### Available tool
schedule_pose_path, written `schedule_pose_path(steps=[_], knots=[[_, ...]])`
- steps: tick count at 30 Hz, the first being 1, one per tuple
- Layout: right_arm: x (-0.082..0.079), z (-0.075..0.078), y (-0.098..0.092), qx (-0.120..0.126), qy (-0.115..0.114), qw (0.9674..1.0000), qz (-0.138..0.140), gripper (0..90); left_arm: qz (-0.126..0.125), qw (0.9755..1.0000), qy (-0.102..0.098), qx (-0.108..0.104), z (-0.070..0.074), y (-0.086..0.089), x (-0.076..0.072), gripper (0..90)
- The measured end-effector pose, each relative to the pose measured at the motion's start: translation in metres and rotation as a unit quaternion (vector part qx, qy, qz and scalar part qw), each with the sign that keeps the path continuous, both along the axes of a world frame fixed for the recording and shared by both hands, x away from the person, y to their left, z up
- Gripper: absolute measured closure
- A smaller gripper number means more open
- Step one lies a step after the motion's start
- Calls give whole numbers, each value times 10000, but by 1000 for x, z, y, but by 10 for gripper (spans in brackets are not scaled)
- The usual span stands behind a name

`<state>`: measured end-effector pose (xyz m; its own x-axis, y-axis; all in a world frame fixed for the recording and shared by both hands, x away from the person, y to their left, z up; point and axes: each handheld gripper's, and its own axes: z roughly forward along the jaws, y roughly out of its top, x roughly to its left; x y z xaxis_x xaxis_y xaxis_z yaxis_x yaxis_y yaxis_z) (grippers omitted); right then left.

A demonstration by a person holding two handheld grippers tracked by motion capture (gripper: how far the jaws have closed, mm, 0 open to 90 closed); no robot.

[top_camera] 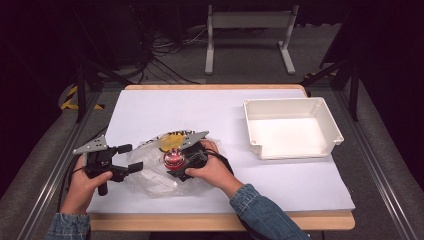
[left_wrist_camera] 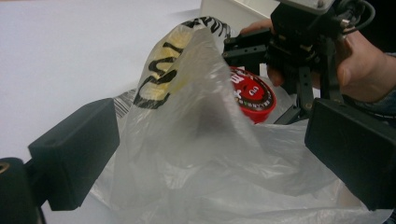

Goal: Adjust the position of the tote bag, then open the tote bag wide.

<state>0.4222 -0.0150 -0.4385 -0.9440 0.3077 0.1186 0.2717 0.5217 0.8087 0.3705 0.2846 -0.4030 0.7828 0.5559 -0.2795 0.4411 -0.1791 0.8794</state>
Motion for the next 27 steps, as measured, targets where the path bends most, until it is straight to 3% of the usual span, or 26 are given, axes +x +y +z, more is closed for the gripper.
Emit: schedule_pose_path(steps=[3,8,12,17,27], knots=[[-1,-1,2,-7,-3,10000,-27,58,96,9999,-87,-15,2,0,-1,30],[-2,0,4,7,-58,10000,-7,67,436,9981,-359,-245,13,6,-4,23],[-3,1,5,0,-108,9999,-53,113,745,9940,-645,-482,23,15,-10,23],[-4,4,5,24,-119,9999,-91,216,924,9918,-734,-498,25,21,-12,25],[-2,11,6,-105,-288,9995,-114,243,1021,9909,-767,-416,26,25,-14,29]])
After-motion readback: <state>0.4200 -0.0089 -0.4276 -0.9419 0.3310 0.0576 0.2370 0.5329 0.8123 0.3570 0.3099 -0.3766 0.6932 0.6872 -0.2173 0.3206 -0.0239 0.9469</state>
